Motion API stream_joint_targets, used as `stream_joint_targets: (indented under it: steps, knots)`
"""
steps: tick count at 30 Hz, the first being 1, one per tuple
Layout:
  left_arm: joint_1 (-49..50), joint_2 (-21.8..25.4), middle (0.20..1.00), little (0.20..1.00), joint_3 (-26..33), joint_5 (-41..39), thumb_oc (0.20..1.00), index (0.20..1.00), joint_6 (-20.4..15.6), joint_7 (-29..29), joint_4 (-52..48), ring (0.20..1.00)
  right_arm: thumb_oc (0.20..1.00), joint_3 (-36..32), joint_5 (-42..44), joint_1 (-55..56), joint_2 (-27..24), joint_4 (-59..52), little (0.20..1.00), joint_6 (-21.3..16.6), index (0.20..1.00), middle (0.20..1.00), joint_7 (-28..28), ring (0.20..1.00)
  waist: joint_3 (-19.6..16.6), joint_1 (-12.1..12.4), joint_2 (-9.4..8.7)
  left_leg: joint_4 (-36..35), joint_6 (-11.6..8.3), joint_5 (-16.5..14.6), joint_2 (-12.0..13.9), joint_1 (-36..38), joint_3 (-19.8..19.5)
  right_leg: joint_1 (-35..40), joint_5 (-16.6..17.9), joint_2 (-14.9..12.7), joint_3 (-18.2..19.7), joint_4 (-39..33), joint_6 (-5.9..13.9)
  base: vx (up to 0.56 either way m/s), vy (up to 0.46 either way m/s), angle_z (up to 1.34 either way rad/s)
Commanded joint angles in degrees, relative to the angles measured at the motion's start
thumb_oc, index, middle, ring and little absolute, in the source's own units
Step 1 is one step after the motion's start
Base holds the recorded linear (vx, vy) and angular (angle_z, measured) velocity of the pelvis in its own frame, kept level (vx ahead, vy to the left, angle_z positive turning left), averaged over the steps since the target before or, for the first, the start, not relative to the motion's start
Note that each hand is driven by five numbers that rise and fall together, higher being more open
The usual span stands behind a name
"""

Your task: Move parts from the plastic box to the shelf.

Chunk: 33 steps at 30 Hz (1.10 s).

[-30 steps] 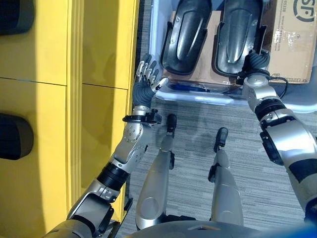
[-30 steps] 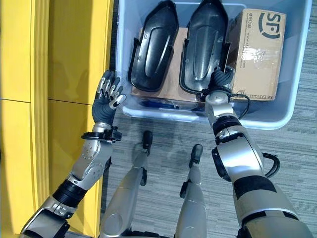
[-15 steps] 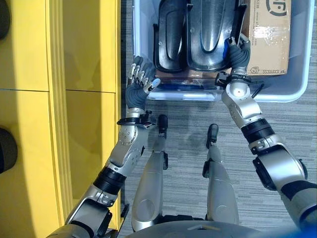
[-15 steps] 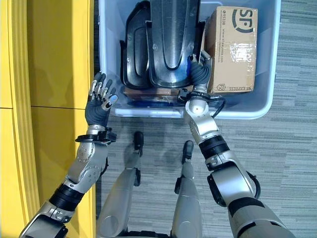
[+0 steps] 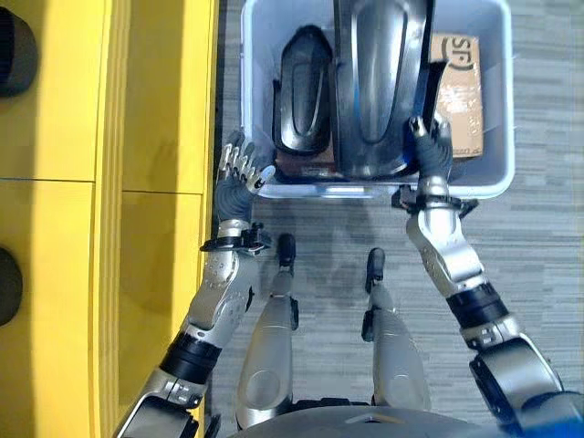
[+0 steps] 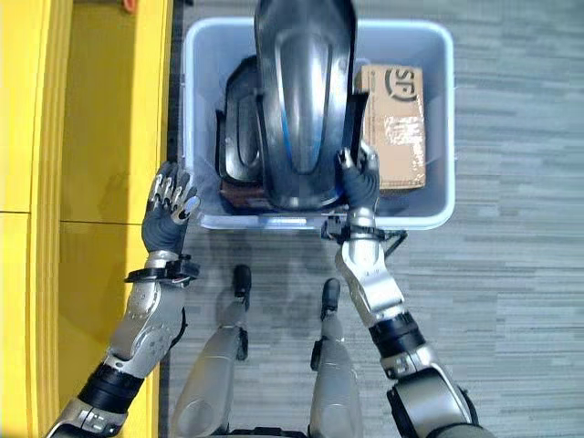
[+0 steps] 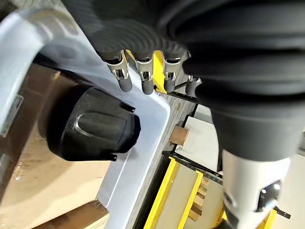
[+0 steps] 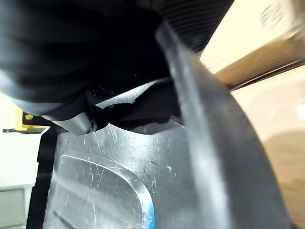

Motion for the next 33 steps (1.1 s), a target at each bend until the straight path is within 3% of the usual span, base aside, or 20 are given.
stream_joint_targets:
  steps: [1,8,12,16,17,18,20,22,23,24,25,26,28,33]
  knots:
    - [0.9,2.1,1.000,1.000,1.8,1.6,1.000,1.000,-1.2,-2.5,-2.4,1.000,0.200,-1.1,4.5,0.0,2.1,-4.2,0.200,-6.3,0.200,0.200,3.6,0.200,-5.3,0.3,-0.38,0.0,0.83,-5.2,-0.7,5.5,-6.0,0.6,-6.7,1.8,-3.8,7.7,-1.60,0.02,-0.046,0.15]
    - [8.8,2.8,1.000,1.000,6.5,0.9,1.000,1.000,-0.1,-5.6,-2.0,1.000,0.200,-1.8,9.0,7.9,0.7,-8.1,0.200,-6.4,0.200,0.200,9.4,0.200,-7.9,0.2,0.02,-2.1,-0.16,-3.9,2.5,11.5,-8.3,4.5,-11.7,3.7,-5.9,12.5,-3.07,0.01,-0.113,0.12]
    - [12.1,2.2,1.000,1.000,7.7,0.0,1.000,1.000,0.5,-7.4,-1.4,1.000,0.200,-1.4,11.2,7.2,0.3,-5.4,0.200,-6.1,0.200,0.200,10.9,0.200,-9.5,1.4,-0.03,-2.5,-1.16,-2.4,4.6,13.0,-10.0,6.7,-13.4,5.4,-7.9,13.4,-4.28,-0.01,-0.171,0.21]
    - [12.9,0.7,1.000,1.000,7.6,-0.7,1.000,1.000,0.6,-8.1,-1.4,1.000,0.200,-2.8,11.1,5.6,-1.2,-3.8,0.200,-6.4,0.200,0.200,9.9,0.200,-10.5,2.7,1.35,-3.9,-2.88,1.9,4.2,10.3,-13.0,7.9,-14.4,5.8,-12.4,11.8,-5.54,-0.06,-0.135,0.33]
    - [12.5,0.0,1.000,1.000,7.5,-0.6,1.000,1.000,0.6,-8.2,-0.8,1.000,0.200,-3.5,10.4,5.6,-2.1,-3.6,0.200,-6.3,0.200,0.200,9.6,0.200,-10.7,2.6,1.55,-3.9,-2.43,2.1,3.8,10.1,-11.5,8.5,-14.7,5.2,-13.7,11.7,-5.75,-0.04,-0.039,1.08]
    - [12.1,-0.3,1.000,1.000,7.2,-0.4,1.000,1.000,0.7,-8.4,-0.4,1.000,0.200,-4.0,10.6,6.0,-2.5,-3.8,0.200,-6.4,0.200,0.200,9.6,0.200,-10.8,2.1,1.50,-3.7,-1.80,1.9,3.4,10.1,-10.1,8.8,-14.4,4.6,-14.5,11.4,-5.70,-0.07,-0.012,1.24]
    - [11.2,-0.7,1.000,1.000,7.3,-0.3,1.000,1.000,1.1,-9.2,0.4,1.000,0.200,-5.0,10.5,7.5,-3.3,-4.3,0.200,-6.2,0.200,0.200,9.7,0.200,-11.2,0.7,0.96,-0.3,-0.61,-1.5,4.8,12.3,-1.5,9.0,-14.1,2.4,-16.8,12.4,-5.98,-0.09,0.037,1.02]
    - [11.5,-0.7,1.000,1.000,7.6,-0.3,1.000,1.000,1.3,-10.2,-0.1,1.000,0.200,-5.2,10.5,10.2,-3.3,-4.3,0.200,-5.7,0.200,0.200,10.3,0.200,-12.5,0.3,1.02,2.8,-1.36,-4.1,7.2,15.7,-0.9,9.8,-15.1,1.0,-17.3,13.2,-5.92,0.04,0.123,1.14]
    - [11.3,-0.7,1.000,1.000,7.6,-0.2,1.000,1.000,1.7,-10.2,-0.7,1.000,0.200,-6.1,11.2,12.9,-2.8,-4.2,0.200,-5.2,0.200,0.200,10.9,0.200,-13.2,-0.3,1.71,4.3,-1.88,-3.6,9.6,18.3,-2.6,10.4,-15.6,-1.2,-18.5,15.7,-5.54,0.07,0.226,0.86]
    - [11.0,-0.7,1.000,1.000,7.6,-0.2,1.000,1.000,1.8,-10.2,-0.9,1.000,0.200,-6.3,11.6,13.6,-2.6,-4.1,0.200,-5.1,0.200,0.200,11.1,0.200,-13.5,-0.7,2.04,3.7,-2.17,-3.8,10.5,19.4,-2.7,10.6,-15.5,-2.0,-18.8,16.5,-5.13,0.03,0.268,0.57]
    - [10.8,-0.6,1.000,1.000,7.5,0.0,1.000,1.000,2.1,-10.5,-1.0,1.000,0.200,-6.9,12.2,14.8,-2.4,-4.3,0.200,-5.1,0.200,0.200,11.2,0.200,-13.7,-0.8,2.47,2.8,-2.06,-4.4,9.8,19.3,-3.0,11.2,-15.1,-2.8,-19.1,16.9,-4.48,0.05,0.249,0.66]
    - [10.8,-0.8,1.000,1.000,6.9,-0.1,1.000,1.000,2.6,-11.1,-0.9,1.000,0.200,-8.0,12.8,16.5,-2.5,-5.0,0.200,-4.7,0.200,0.200,11.7,0.200,-13.9,-1.5,2.97,2.4,-1.28,-7.2,8.2,19.5,-1.6,12.2,-14.5,-4.3,-19.9,17.8,-3.49,0.08,0.237,0.80]
    - [11.6,-0.6,1.000,1.000,7.1,-0.6,1.000,1.000,2.8,-12.0,-1.3,1.000,0.200,-8.2,13.1,17.8,-2.0,-5.0,0.200,-4.2,0.200,0.200,12.4,0.200,-14.2,-1.8,2.92,4.1,-1.32,-9.7,7.0,19.4,-0.7,13.0,-13.8,-5.4,-19.3,17.9,-3.18,0.07,0.250,0.68]
    - [13.4,1.8,1.000,1.000,8.9,0.5,1.000,1.000,2.9,-13.2,-2.7,1.000,0.200,-8.6,12.7,19.7,-1.4,-5.2,0.200,-3.4,0.200,0.200,14.0,0.200,-13.9,-1.0,1.98,6.5,0.31,-11.1,3.3,17.8,0.2,15.1,-9.1,-8.3,-20.5,13.7,-1.68,0.01,0.228,0.19]
